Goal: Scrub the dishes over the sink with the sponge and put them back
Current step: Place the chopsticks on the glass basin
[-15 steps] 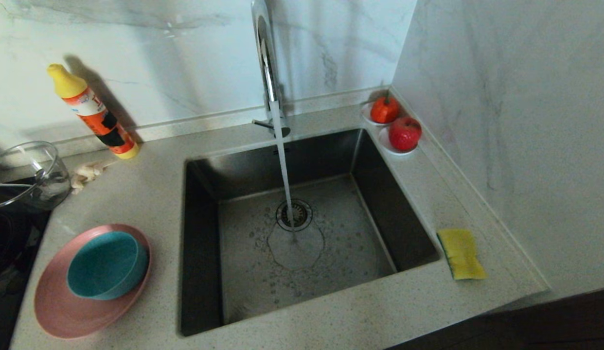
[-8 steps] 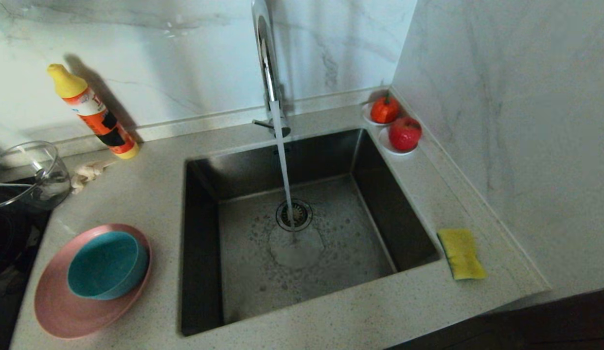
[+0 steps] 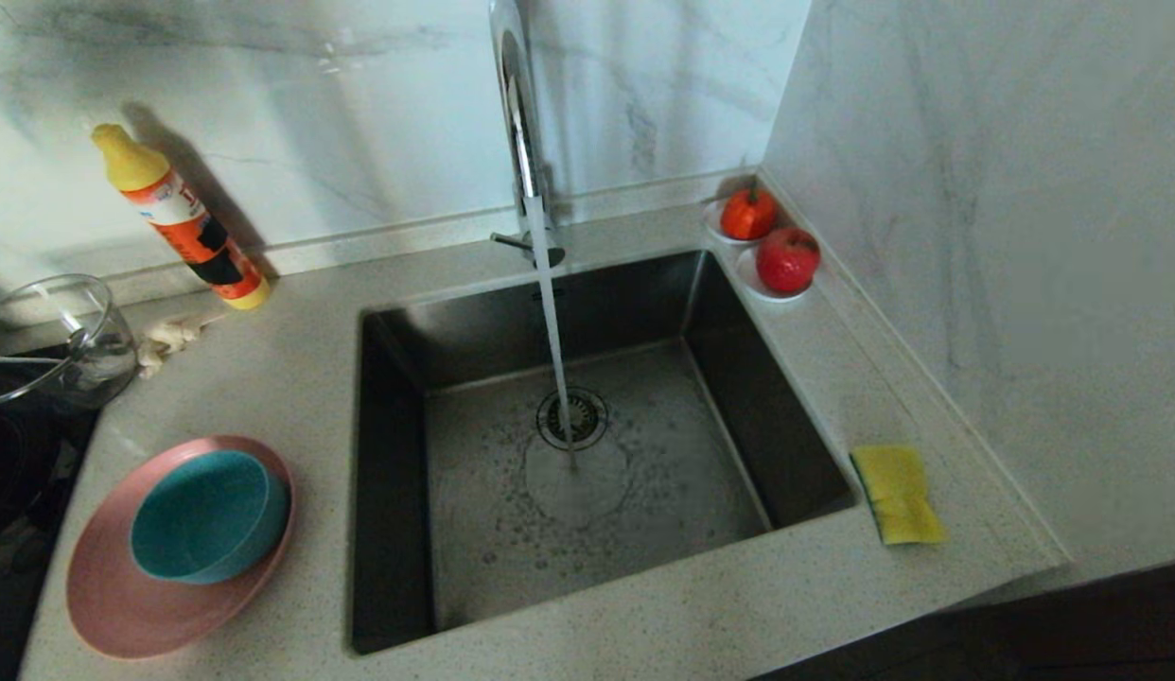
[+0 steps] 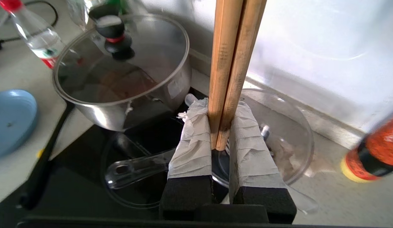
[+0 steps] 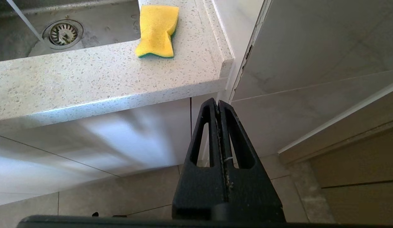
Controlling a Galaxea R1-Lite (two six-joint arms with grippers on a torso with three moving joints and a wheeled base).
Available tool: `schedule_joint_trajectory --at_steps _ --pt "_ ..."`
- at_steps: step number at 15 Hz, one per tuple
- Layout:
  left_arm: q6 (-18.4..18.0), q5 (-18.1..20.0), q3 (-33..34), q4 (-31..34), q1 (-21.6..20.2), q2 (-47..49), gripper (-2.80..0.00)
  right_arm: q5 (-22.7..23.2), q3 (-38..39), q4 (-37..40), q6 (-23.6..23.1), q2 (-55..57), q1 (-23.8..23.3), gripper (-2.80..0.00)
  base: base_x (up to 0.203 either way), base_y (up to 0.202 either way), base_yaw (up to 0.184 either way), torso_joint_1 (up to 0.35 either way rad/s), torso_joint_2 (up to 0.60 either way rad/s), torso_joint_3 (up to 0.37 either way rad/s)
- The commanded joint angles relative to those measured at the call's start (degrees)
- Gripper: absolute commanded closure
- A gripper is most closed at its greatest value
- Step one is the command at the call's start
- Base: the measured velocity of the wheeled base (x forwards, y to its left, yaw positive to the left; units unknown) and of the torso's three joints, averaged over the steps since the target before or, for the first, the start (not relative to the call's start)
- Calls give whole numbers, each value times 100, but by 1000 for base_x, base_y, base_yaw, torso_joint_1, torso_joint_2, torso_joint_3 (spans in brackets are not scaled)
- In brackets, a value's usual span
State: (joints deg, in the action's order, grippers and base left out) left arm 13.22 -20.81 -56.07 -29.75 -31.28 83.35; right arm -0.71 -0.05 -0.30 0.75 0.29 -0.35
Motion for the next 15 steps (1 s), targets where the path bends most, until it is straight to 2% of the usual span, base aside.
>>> schedule_joint_trajectory --at_steps 1,6,15 --pt "72 -26 151 -274 -33 536 0 0 1 -5 4 6 0 0 0 0 0 0 0 0" --pt "575 -20 467 -419 -97 1203 0 0 3 -5 4 6 0 0 0 0 0 0 0 0" --pt "799 -2 349 -416 -94 1559 0 0 -2 -5 4 6 0 0 0 0 0 0 0 0"
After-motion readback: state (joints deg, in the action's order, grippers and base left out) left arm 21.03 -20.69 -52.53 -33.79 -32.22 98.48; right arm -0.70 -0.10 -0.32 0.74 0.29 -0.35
